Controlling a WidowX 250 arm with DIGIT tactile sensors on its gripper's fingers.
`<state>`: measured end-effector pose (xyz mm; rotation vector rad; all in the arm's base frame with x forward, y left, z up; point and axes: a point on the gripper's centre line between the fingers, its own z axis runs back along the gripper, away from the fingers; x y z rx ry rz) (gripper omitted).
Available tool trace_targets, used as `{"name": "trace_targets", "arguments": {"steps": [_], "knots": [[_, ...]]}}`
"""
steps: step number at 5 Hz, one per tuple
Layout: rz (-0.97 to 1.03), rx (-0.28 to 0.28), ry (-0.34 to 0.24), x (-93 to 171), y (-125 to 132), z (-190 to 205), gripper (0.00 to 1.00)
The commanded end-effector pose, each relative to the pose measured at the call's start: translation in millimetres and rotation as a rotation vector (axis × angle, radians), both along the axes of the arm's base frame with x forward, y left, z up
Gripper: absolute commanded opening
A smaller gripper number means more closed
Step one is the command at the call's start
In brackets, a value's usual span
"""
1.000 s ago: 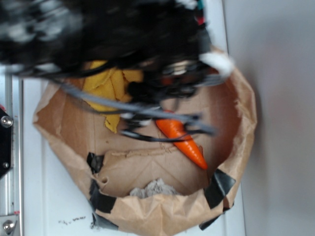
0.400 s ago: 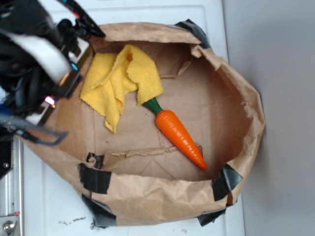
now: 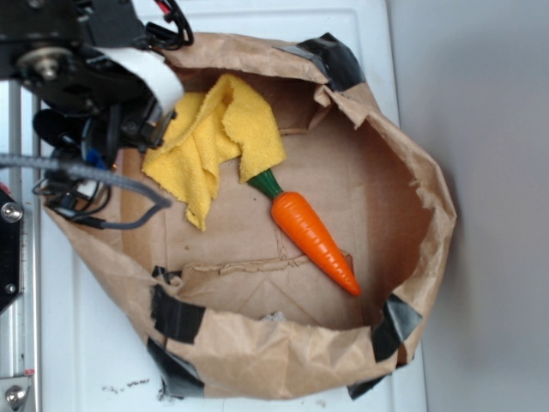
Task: Grab the yellow cloth.
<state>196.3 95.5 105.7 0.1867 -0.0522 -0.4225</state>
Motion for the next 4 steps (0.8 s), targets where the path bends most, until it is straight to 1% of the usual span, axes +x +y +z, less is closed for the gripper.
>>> {"name": "trace_targets", "arguments": {"steps": [1,2,3,4], "knots": [[0.012,0.003,0.0,43.7,-19.3,3.7,1.0],[0.009,0.0,0.022,55.0,-36.8,6.7,1.0],[0.039,-0.003,0.049,67.8,-43.5,5.0,1.0],[0.052,-0.001,0.054,77.3,-47.6,-1.3,1.0]]}}
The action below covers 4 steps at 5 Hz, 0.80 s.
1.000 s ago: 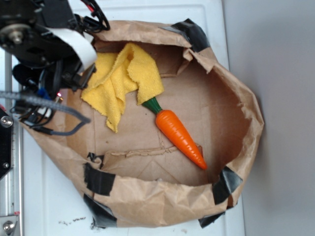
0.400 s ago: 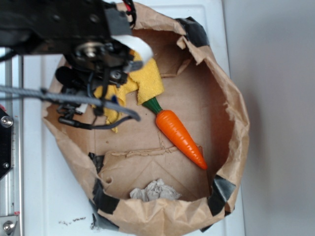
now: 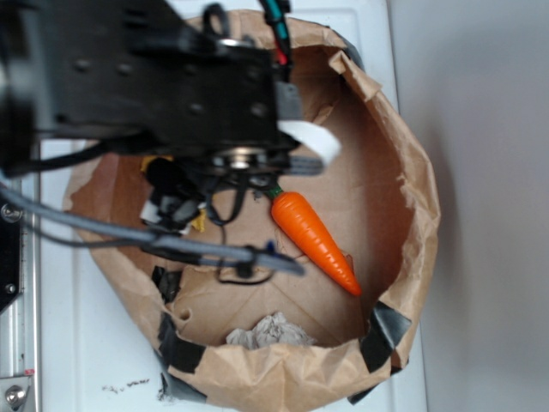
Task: Grab the yellow cloth.
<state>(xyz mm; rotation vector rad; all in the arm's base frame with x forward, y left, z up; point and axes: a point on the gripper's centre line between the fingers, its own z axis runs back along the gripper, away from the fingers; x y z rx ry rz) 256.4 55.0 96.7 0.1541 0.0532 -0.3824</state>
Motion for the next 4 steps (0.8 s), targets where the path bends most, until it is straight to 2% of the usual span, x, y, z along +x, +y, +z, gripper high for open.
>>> {"name": "trace_targets", "arguments": {"steps": [1,2,3,4], "knots": [[0.002,0.017,-0.04,23.3,4.9,-16.6,1.0],[0.007,0.051,-0.039,25.5,15.0,-29.0,1.0],[-0.011,0.053,-0.061,23.5,19.9,-28.4,1.0],[-0.013,0.136,-0.08,28.8,36.7,-46.2,1.0]]}}
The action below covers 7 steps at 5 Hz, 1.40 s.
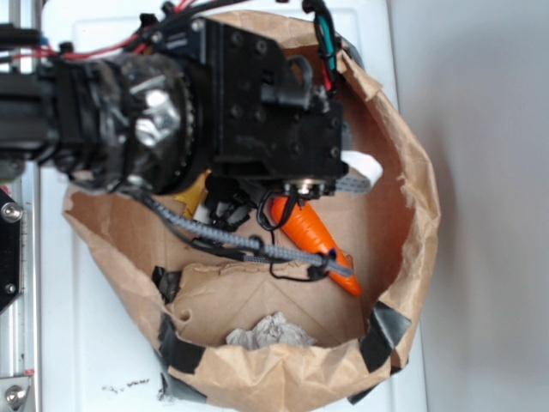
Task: Grab the yellow cloth.
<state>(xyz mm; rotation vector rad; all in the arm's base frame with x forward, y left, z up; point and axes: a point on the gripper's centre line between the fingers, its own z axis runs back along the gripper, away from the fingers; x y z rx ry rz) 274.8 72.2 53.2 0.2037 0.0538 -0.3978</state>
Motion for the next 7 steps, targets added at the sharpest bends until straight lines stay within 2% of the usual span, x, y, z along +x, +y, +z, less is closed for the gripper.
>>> {"name": "trace_targets", "arguments": {"steps": [1,2,3,5,6,7], "knots": [[0.013,0.121,-0.059,9.4,35.0,-9.9,1.0],[0.046,0.144,-0.039,-3.6,51.6,-19.3,0.67],[0.059,0.134,-0.044,-4.0,51.4,-16.7,0.0],[0.042,0.123,-0.06,1.6,51.1,-9.5,0.0],[0.057,0.102,-0.072,26.9,47.7,-0.3,0.0],[0.081,0.009,-0.096,41.7,41.0,30.2,0.0]]}}
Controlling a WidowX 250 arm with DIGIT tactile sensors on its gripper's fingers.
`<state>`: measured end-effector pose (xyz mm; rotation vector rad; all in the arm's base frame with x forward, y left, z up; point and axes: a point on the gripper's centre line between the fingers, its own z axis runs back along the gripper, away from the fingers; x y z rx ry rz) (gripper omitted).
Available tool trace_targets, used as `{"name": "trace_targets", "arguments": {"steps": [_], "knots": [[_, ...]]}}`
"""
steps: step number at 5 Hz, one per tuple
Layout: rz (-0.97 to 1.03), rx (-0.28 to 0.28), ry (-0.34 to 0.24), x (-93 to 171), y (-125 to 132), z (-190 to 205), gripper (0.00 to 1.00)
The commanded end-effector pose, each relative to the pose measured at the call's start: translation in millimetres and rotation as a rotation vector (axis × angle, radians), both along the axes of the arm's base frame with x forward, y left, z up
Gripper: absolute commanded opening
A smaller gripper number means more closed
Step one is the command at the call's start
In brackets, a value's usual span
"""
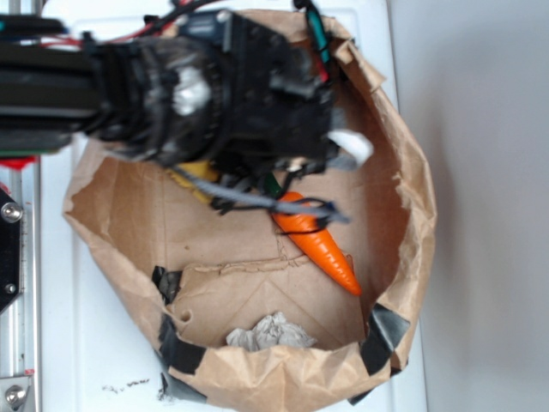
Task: Grab the yellow cloth.
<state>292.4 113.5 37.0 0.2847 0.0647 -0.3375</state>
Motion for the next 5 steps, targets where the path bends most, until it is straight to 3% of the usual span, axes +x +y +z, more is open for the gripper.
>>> {"name": "trace_targets", "arguments": {"steps": [1,3,4,5], "knots": [[0.008,-0.157,-0.11,26.8,-13.0,78.9,0.0],[-0.001,-0.297,-0.108,-60.8,-25.4,146.0,0.0],[0.038,-0.297,-0.141,-75.6,-25.5,162.0,0.0],[0.066,-0.258,-0.119,-54.9,-25.7,156.6,0.0]]}}
